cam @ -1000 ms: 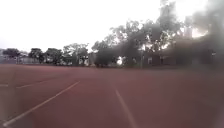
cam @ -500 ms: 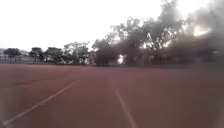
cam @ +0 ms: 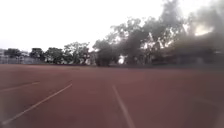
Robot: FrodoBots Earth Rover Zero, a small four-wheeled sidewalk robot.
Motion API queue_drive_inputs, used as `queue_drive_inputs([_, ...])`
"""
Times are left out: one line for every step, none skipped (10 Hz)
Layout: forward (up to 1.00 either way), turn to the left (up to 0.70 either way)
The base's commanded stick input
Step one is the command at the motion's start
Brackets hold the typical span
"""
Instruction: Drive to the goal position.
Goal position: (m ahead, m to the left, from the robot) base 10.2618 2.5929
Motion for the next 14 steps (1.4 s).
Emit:
queue_drive_inputs([0.7,0.29])
queue_drive_inputs([0.7,0.28])
queue_drive_inputs([0.7,0.05])
queue_drive_inputs([0.7,0.03])
queue_drive_inputs([0.7,0.02])
queue_drive_inputs([0.7,0.0])
queue_drive_inputs([0.7,0.0])
queue_drive_inputs([0.7,0.0])
queue_drive_inputs([0.7,0.0])
queue_drive_inputs([0.7,0.0])
queue_drive_inputs([0.7,0.0])
queue_drive_inputs([0.7,0.0])
queue_drive_inputs([0.7,0.0])
queue_drive_inputs([0.7,0.0])
